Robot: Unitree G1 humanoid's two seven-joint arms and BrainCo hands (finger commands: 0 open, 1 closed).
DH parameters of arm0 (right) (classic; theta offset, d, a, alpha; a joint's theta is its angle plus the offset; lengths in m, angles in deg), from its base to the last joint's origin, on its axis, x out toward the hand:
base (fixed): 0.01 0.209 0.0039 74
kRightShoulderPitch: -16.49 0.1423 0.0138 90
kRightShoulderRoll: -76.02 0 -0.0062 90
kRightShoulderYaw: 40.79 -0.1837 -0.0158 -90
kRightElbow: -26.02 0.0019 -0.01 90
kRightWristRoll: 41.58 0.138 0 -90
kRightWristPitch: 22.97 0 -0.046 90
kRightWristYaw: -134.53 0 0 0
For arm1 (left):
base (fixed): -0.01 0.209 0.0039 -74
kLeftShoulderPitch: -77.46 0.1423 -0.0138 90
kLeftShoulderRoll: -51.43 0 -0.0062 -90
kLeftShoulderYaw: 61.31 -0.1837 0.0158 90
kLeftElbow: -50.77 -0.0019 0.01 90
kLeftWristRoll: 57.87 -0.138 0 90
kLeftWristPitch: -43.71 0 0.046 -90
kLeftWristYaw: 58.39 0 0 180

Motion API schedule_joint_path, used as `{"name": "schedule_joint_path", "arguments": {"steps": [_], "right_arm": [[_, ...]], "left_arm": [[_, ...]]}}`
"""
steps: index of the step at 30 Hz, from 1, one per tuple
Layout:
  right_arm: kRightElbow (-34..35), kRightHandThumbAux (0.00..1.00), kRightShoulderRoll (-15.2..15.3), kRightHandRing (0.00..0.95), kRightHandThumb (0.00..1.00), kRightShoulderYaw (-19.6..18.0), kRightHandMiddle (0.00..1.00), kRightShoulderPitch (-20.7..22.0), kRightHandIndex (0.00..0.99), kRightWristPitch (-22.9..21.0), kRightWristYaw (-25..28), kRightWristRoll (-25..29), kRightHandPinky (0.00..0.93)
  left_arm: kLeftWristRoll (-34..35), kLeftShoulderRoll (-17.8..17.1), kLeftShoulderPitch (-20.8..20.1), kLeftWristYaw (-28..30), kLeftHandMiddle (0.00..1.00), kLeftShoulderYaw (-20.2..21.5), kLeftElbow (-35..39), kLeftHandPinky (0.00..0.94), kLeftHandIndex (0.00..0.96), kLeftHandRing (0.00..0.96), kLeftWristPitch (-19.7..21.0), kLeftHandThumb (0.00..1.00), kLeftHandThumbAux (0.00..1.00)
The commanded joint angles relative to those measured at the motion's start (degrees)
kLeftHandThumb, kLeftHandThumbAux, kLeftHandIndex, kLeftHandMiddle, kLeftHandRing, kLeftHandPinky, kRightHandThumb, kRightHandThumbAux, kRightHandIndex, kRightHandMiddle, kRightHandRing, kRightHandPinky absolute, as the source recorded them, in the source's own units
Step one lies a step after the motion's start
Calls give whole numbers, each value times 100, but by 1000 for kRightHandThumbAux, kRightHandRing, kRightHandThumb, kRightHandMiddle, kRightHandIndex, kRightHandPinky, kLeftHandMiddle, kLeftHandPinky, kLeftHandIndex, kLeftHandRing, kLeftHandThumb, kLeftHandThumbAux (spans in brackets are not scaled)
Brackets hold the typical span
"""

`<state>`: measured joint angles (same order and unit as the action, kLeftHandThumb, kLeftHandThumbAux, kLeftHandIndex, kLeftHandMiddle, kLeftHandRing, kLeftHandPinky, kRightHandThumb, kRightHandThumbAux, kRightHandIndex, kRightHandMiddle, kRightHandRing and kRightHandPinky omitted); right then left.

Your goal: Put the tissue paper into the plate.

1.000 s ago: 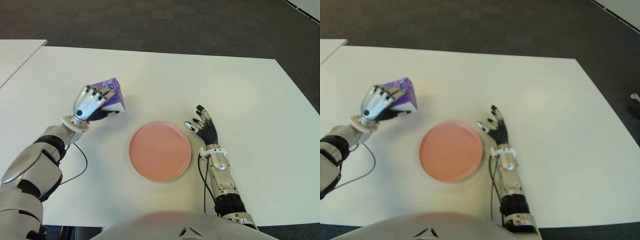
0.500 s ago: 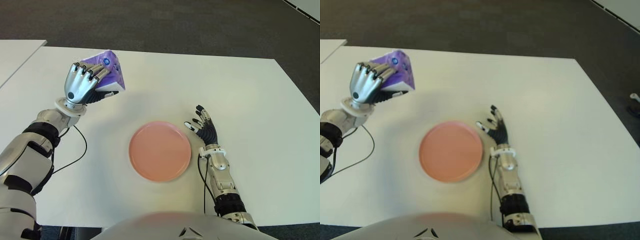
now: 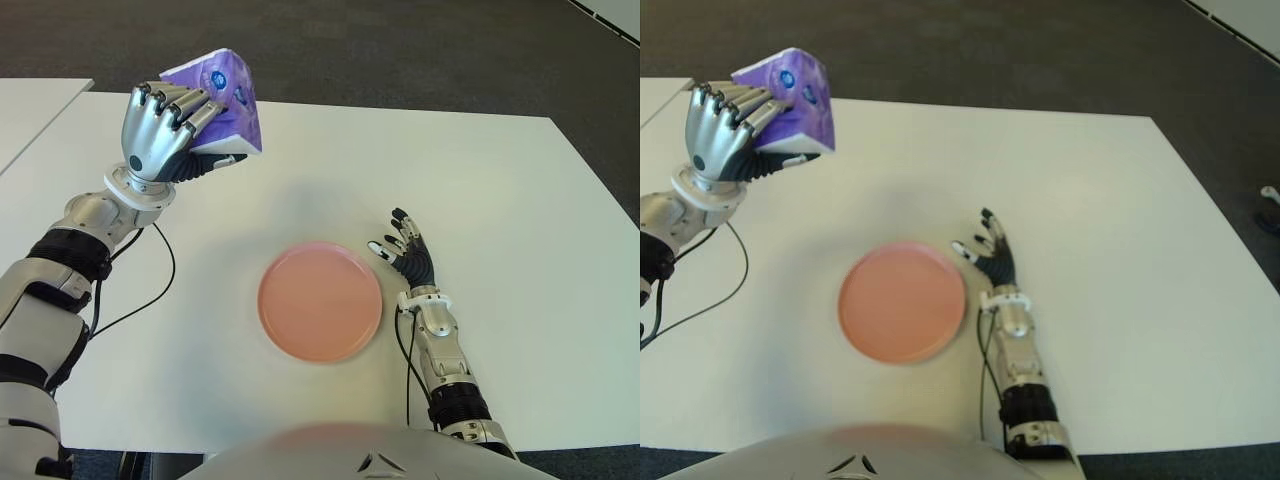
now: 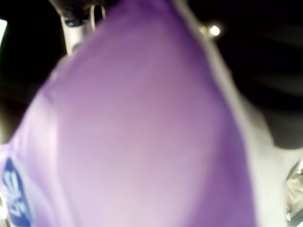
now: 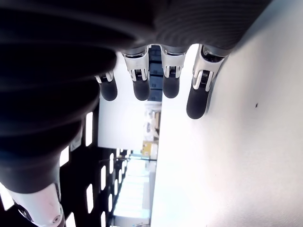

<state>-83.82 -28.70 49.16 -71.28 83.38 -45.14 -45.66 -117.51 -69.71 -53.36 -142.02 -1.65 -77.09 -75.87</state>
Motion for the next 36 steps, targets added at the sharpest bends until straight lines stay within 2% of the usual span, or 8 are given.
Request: {"name": "schedule_joint_path", "arguments": {"steps": [1, 4, 7, 12, 18, 25, 31, 36], "right_arm": [[-295, 720, -5, 36, 139, 13, 36, -229, 10, -213, 26, 41, 67], [-310, 722, -9, 36, 136, 13, 36, -220, 10, -210, 19, 34, 67], [-313, 722, -16, 36, 135, 11, 36, -219, 10, -212, 4, 30, 65], [-312, 716, -18, 35, 134, 11, 34, -219, 9, -205, 12, 36, 60], [-348, 715, -34, 34, 135, 19, 33, -199, 8, -198, -2, 29, 62], [-380, 724, -59, 36, 135, 3, 36, -192, 9, -204, -29, 49, 68], [-393, 730, -81, 37, 132, -7, 36, -194, 9, -160, -41, 70, 68], [-394, 734, -95, 37, 124, 2, 36, -198, 9, -141, -50, 57, 69]], "left_arm": [[-71, 187, 222, 300, 839, 82, 527, 837, 444, 826, -48, 720, 699], [-52, 286, 355, 504, 838, 140, 900, 835, 444, 826, -61, 721, 699], [98, 330, 698, 855, 834, 226, 1573, 828, 444, 824, -256, 721, 699], [213, 512, 1028, 1239, 831, 345, 2101, 825, 444, 821, -590, 721, 700], [66, 855, 1062, 1488, 835, 221, 2042, 832, 444, 825, -1000, 724, 699], [-87, 1102, 1102, 1614, 841, -181, 1608, 831, 443, 831, -1989, 725, 700], [-60, 1150, 1064, 2069, 837, -184, 1708, 814, 443, 825, -2386, 724, 701], [-158, 1410, 1087, 2277, 830, -260, 1687, 806, 443, 818, -2469, 724, 701]]}}
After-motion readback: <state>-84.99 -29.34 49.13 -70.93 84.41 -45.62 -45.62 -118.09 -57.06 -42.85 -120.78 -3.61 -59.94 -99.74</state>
